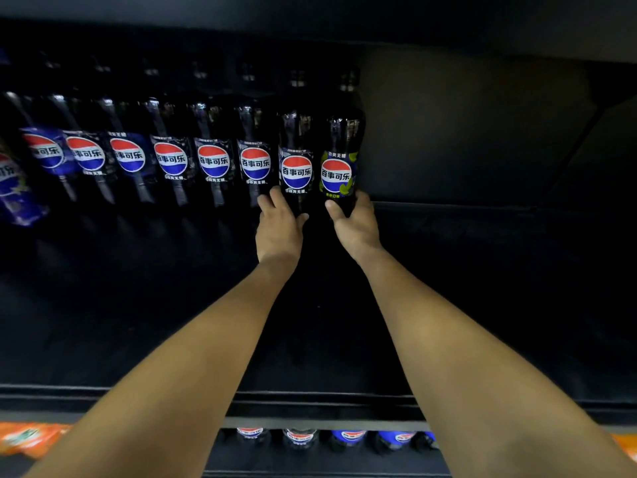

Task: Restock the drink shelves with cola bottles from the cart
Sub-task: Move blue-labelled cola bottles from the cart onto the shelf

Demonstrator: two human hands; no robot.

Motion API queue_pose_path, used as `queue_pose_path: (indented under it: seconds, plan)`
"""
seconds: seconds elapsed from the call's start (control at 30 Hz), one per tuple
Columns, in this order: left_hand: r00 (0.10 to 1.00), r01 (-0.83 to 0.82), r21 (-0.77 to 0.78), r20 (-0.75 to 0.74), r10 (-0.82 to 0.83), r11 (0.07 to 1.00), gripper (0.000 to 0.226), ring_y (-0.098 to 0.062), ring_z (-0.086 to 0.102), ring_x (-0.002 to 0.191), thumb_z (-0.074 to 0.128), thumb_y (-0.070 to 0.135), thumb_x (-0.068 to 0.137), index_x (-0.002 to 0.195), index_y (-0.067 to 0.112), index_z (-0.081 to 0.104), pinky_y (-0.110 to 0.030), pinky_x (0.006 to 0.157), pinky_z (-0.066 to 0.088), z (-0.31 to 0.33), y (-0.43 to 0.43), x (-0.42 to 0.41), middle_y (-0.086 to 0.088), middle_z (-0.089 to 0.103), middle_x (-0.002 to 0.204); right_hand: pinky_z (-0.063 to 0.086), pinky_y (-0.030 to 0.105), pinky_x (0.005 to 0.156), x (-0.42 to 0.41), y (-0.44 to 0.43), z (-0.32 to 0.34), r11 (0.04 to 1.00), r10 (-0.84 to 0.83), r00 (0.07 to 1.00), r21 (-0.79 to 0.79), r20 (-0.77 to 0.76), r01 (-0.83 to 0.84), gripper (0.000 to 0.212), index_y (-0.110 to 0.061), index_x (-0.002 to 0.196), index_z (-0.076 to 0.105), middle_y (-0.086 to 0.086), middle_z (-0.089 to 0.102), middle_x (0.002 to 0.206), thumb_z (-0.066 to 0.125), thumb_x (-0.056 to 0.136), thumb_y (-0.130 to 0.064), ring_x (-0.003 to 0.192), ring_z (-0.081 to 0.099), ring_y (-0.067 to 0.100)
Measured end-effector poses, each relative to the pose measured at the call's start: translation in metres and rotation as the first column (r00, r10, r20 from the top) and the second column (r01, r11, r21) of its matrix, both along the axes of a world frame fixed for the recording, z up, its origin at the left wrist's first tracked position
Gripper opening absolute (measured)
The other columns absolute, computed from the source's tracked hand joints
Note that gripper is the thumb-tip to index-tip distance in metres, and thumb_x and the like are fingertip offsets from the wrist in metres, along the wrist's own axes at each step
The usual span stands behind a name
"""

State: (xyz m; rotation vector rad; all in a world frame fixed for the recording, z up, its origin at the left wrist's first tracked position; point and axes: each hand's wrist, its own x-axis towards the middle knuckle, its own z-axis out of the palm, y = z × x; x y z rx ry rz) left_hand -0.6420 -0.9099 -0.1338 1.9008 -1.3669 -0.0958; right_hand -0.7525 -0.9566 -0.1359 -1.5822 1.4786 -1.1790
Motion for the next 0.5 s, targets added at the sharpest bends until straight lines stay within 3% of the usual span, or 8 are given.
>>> queue_pose_path:
  seconds: [0.07,0.23,0.5]
  plan:
    - [1.0,-0.01,0.003,0.005,0.01,1.0,0.057,-0.036,0.055,0.115,0.06,0.023,0.094,0.137,0.002,0.029,-0.037,0.083,0.048,0.001,-0.001,0.0,-0.02,0.035,0.138,0.039,0.032,0.098,0.002,-0.001,-0.001,1.0,-0.011,1.0,0.001,0.011,0.011,0.062,-0.01,0.143,0.036,0.008,0.045,0.143,0.062,0.092,-0.035,0.129,0.046,0.025]
    - [0.998,-0.038,0.022,-0.057,0.039,0.999,0.05,-0.035,0.054,0.114,0.059,0.024,0.094,0.13,0.0,0.034,-0.039,0.082,0.047,0.001,-0.006,0.005,-0.019,0.042,0.133,0.038,0.027,0.087,0.003,-0.006,-0.003,1.0,-0.008,1.0,0.004,-0.019,0.008,0.06,-0.009,0.139,0.036,0.008,0.053,0.135,0.061,0.092,-0.038,0.122,0.052,0.026]
    - [0.986,-0.071,0.073,-0.146,0.081,0.995,0.046,-0.032,0.052,0.116,0.061,0.033,0.093,0.122,0.002,0.043,-0.04,0.082,0.044,-0.003,-0.014,0.012,-0.015,0.05,0.128,0.042,0.03,0.093,0.004,-0.006,-0.005,1.0,-0.007,0.999,0.02,0.049,0.006,0.06,-0.011,0.14,0.04,0.008,0.053,0.139,0.063,0.091,-0.038,0.125,0.052,0.025]
